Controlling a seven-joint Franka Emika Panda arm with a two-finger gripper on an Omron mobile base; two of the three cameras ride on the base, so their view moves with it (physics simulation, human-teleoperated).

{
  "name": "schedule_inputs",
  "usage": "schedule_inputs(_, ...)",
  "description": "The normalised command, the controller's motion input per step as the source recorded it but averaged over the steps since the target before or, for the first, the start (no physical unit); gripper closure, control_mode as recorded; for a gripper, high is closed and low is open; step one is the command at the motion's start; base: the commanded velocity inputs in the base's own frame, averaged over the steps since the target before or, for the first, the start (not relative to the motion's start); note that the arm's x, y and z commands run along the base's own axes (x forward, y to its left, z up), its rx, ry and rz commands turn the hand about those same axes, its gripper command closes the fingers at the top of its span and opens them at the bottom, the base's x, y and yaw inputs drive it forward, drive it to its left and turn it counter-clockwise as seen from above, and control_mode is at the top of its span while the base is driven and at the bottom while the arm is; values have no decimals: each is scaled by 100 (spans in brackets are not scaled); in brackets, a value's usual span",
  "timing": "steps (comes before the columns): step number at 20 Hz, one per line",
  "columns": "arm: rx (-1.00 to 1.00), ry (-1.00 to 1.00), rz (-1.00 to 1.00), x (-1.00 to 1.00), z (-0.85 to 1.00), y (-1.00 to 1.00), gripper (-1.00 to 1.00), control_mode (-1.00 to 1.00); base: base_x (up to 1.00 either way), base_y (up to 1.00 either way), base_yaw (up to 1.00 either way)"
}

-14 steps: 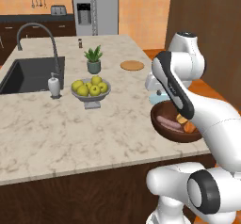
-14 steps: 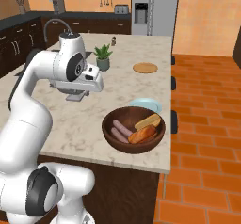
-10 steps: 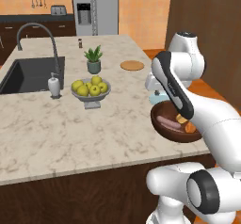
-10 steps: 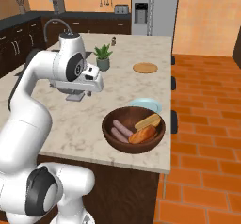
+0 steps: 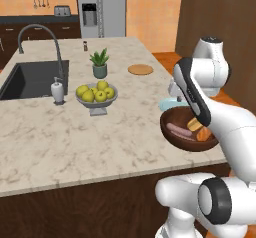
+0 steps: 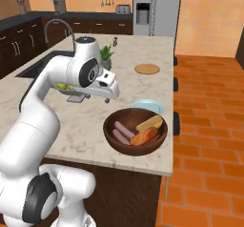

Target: Place one bun and one sausage from the bowl on each plate.

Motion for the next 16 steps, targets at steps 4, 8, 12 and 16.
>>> schedule_inputs(4, 1, 0, -64, 13, -53, -100, -100, -100, 0, 0, 0)
schedule_inputs(8, 0, 0, -61, 16, -70, -100, -100, -100, 0, 0, 0)
schedule_inputs(12, 0, -6, -42, 37, -49, -100, -100, -100, 0, 0, 0)
schedule_inputs(16, 0, -5, -4, 33, -24, -22, -100, -100, 0, 0, 0)
